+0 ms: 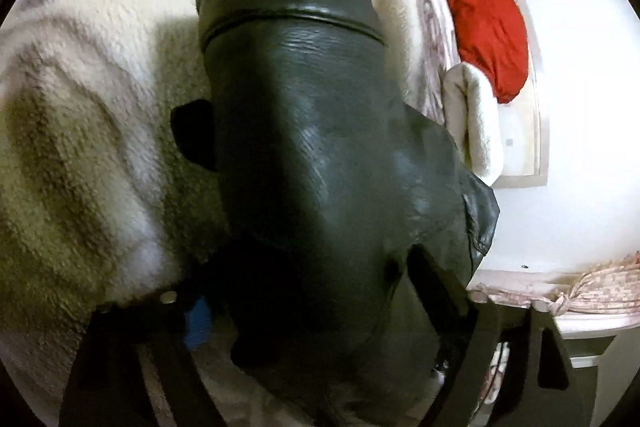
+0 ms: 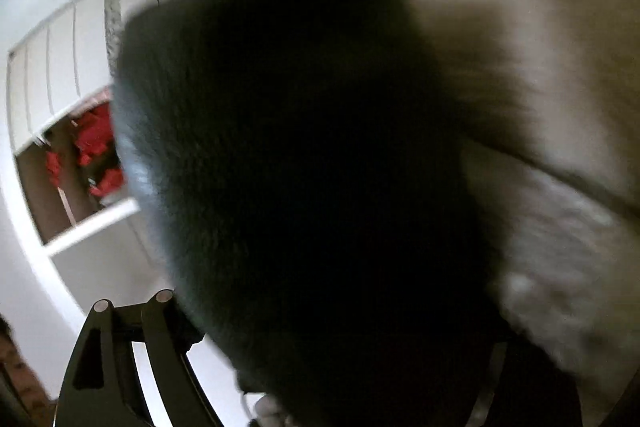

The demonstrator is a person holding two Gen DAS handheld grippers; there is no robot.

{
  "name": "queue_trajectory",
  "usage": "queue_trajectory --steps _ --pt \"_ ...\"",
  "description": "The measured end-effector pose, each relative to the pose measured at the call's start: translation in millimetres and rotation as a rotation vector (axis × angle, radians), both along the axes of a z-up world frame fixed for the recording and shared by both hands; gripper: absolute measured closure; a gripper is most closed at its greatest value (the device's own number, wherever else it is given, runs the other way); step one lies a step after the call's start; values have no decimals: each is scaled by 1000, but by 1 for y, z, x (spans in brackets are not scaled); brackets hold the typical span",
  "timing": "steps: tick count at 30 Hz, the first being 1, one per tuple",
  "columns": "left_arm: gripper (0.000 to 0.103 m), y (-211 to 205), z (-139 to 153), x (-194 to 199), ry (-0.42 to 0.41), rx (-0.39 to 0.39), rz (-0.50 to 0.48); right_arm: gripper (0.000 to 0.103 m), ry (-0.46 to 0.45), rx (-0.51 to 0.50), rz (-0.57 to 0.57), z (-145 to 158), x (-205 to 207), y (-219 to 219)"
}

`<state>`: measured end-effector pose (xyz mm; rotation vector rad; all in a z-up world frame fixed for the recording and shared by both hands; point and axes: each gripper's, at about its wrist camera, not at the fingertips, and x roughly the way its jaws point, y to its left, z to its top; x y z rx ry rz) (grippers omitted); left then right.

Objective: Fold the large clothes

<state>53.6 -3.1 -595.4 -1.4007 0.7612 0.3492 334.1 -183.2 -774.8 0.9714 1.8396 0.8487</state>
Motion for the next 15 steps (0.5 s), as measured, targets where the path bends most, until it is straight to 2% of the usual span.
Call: queue_trajectory --steps 2,5,8,15 --pt "47 2 3 -2 -6 4 11 40 3 2 -13 8 0 0" --pt "53 1 10 0 -22 -1 16 51 -11 7 -15 23 -1 2" --pt "56 2 25 1 -34 18 10 55 -9 16 -19 37 -1 6" --pt "57 10 60 13 -89 46 19 57 -41 75 2 76 16 27"
